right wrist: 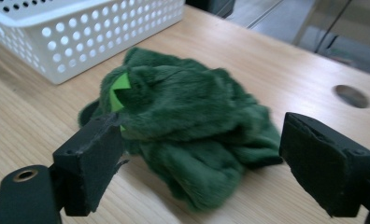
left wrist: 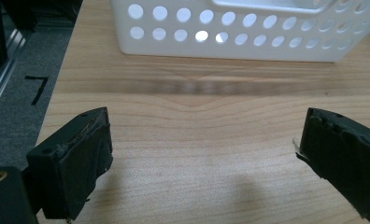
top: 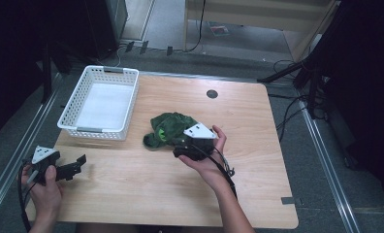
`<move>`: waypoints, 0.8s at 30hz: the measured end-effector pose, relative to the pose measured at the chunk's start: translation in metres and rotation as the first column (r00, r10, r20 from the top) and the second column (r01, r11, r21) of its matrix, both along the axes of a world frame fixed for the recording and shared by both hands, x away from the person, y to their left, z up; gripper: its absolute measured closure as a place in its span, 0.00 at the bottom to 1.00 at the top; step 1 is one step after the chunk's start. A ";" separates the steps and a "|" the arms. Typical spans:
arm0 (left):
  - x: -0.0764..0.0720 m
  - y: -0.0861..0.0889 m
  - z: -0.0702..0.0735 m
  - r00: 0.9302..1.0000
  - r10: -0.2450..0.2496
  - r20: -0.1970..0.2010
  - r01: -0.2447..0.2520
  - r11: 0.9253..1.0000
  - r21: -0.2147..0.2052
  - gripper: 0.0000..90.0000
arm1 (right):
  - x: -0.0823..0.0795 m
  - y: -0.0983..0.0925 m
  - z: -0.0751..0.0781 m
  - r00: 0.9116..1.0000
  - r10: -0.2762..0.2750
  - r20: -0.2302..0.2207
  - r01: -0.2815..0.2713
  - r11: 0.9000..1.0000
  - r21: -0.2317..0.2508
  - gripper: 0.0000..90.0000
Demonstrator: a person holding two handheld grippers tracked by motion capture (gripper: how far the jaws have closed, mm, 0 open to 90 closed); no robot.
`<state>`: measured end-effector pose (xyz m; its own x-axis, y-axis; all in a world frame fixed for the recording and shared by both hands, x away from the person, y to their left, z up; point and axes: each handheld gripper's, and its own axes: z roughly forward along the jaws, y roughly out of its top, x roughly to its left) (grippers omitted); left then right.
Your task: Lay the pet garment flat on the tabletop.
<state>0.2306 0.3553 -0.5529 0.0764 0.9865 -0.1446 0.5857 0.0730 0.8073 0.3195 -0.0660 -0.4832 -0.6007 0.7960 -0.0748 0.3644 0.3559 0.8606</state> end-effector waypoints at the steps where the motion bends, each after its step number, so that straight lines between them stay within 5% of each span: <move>1: 0.000 0.000 0.000 1.000 0.000 0.000 0.000 1.000 0.000 0.03 | 0.000 0.000 0.000 1.000 0.000 0.000 0.000 1.000 0.000 0.15; 3: 0.000 0.000 0.000 1.000 0.002 0.005 -0.002 1.000 -0.003 0.03 | 0.014 0.014 -0.012 0.999 0.011 -0.049 -0.012 1.000 -0.024 0.14; 8: 0.000 0.000 0.000 1.000 0.002 0.003 -0.002 1.000 -0.002 0.03 | 0.029 0.026 -0.034 0.998 -0.016 -0.066 0.009 0.995 -0.101 0.14; 9: 0.001 0.000 0.000 1.000 0.000 -0.001 0.000 1.000 -0.001 0.03 | 0.034 0.028 -0.046 0.998 -0.030 -0.056 0.021 0.988 -0.150 0.20; 12: 0.001 0.000 0.000 1.000 0.002 0.000 -0.002 1.000 0.001 0.03 | 0.038 0.027 -0.055 0.996 -0.055 -0.064 0.044 0.985 -0.166 0.31; 15: 0.000 -0.002 0.001 1.000 0.014 0.003 -0.015 0.999 0.029 0.03 | 0.039 0.019 -0.059 0.995 -0.070 -0.074 0.063 0.994 -0.092 0.71; 16: 0.000 -0.002 0.001 1.000 0.014 0.003 -0.015 0.999 0.029 0.03 | 0.039 0.019 -0.059 0.995 -0.070 -0.074 0.063 0.994 -0.092 0.71; 17: -0.001 -0.002 0.003 1.000 0.019 0.011 -0.019 0.999 0.035 0.03 | 0.038 0.016 -0.058 0.996 -0.059 -0.068 0.055 0.997 -0.062 0.82; 21: -0.002 -0.017 0.020 0.997 -0.016 0.074 0.018 1.000 -0.020 0.03 | 0.035 0.008 -0.051 0.998 -0.058 -0.032 0.057 0.998 -0.021 0.85; 24: 0.000 -0.038 0.033 0.991 -0.072 0.114 0.072 0.997 0.004 0.03 | 0.028 0.000 -0.041 0.998 -0.060 -0.007 0.060 0.998 0.008 0.85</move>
<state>0.2305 0.3175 -0.5203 0.1635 0.9778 -0.1308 0.4933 0.0338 0.8692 0.3476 -0.0657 -0.5242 -0.5521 0.8313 -0.0638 0.3912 0.3258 0.8607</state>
